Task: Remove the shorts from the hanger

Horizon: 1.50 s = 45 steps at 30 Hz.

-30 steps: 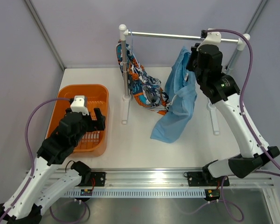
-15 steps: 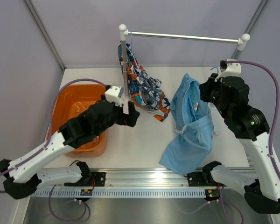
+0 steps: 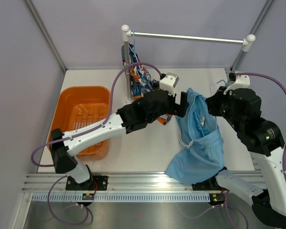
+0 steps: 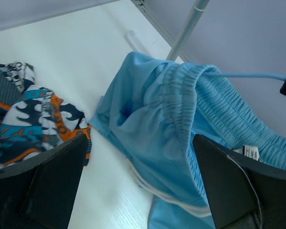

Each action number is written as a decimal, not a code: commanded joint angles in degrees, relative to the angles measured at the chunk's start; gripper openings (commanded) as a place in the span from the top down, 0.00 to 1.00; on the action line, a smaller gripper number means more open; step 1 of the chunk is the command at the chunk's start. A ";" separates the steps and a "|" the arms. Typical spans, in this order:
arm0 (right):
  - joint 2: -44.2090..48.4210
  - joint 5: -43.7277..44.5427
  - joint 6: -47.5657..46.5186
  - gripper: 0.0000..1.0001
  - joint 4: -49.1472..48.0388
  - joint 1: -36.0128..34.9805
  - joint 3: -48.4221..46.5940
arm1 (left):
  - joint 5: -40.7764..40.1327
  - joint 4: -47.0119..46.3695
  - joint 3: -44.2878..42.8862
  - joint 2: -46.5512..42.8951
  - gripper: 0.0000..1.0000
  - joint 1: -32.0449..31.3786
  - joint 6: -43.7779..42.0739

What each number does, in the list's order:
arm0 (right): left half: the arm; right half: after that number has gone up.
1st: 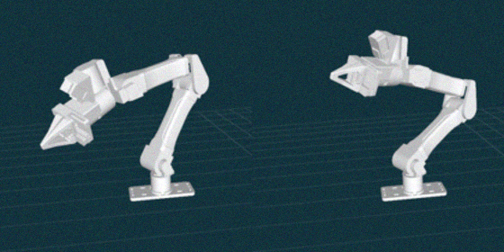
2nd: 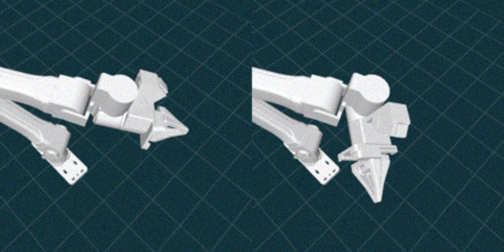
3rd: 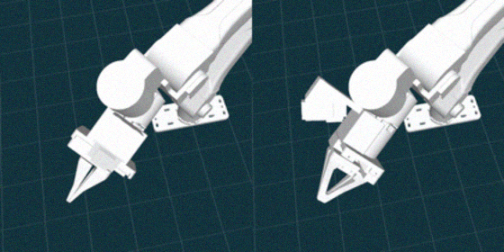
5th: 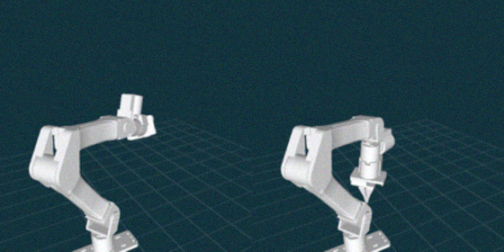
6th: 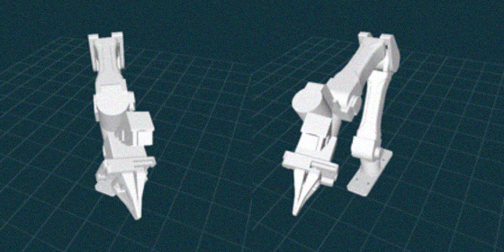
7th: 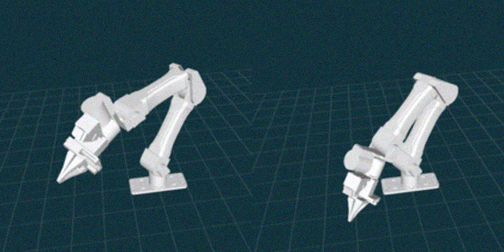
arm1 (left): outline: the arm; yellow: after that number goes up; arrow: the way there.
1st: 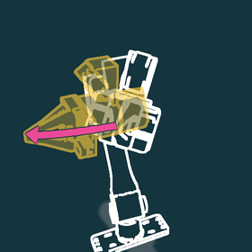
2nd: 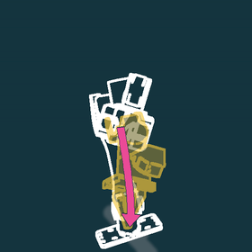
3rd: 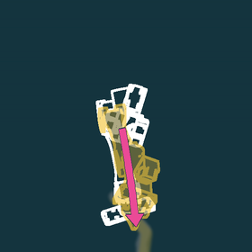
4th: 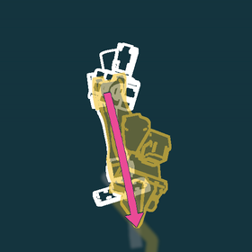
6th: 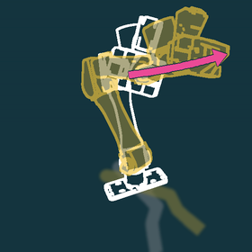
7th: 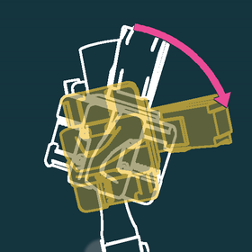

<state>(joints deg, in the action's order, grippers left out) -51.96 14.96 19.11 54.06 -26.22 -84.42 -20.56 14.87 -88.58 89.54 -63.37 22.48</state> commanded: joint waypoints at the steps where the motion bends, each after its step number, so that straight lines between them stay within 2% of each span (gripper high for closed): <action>1: 0.02 -2.48 1.19 1.00 -0.98 -0.41 -1.71 | 4.46 -8.09 -4.50 3.00 0.03 -0.35 -0.51; 8: -0.68 -2.74 1.10 1.00 -1.59 -0.33 -1.45 | 6.58 -9.96 -6.69 8.54 0.04 -1.40 -0.68; 17: -0.77 -3.80 1.10 1.00 -1.51 -0.41 -2.59 | -1.93 -4.60 -10.82 13.64 0.14 -1.49 -0.95; 21: -0.68 -3.19 0.93 1.00 -0.98 -0.33 -3.64 | -5.63 -4.76 -10.39 13.65 0.33 -1.40 -0.59; 22: -0.68 -3.27 0.84 1.00 -0.89 -0.33 -3.64 | -6.51 -5.46 -10.04 13.56 0.44 -1.49 -0.68; 24: -0.51 -3.62 0.75 1.00 -0.54 -0.33 -3.73 | -7.21 -4.51 -10.82 13.91 0.58 -1.40 -1.82; 25: -0.33 -3.71 0.75 1.00 -0.45 -0.33 -3.73 | -8.70 -3.89 -11.53 14.17 0.77 -1.23 -1.91; 28: 0.20 -3.45 0.75 1.00 -0.10 -0.33 -3.82 | -9.59 -4.06 -11.97 14.26 1.00 -0.35 -1.92; 32: 0.81 -4.67 0.22 1.00 0.78 -0.33 -3.99 | -10.99 -5.29 -11.70 13.47 1.00 0.97 -2.44; 35: 2.30 -9.32 -0.22 1.00 0.52 -0.33 -4.34 | -11.17 -3.72 -14.69 15.92 1.00 2.99 -2.00; 39: 3.27 -10.83 -0.57 1.00 2.18 -0.41 -6.98 | -11.44 -1.16 -20.49 19.35 1.00 5.45 -2.09; 45: 4.06 -14.25 -1.18 1.00 3.77 -0.33 -9.09 | -9.33 0.06 -24.45 23.31 1.00 8.18 -2.18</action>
<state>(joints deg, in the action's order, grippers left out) -49.71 6.92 18.28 56.53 -26.20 -89.95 -27.11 14.59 -109.86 109.97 -58.11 20.80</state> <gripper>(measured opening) 0.106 0.027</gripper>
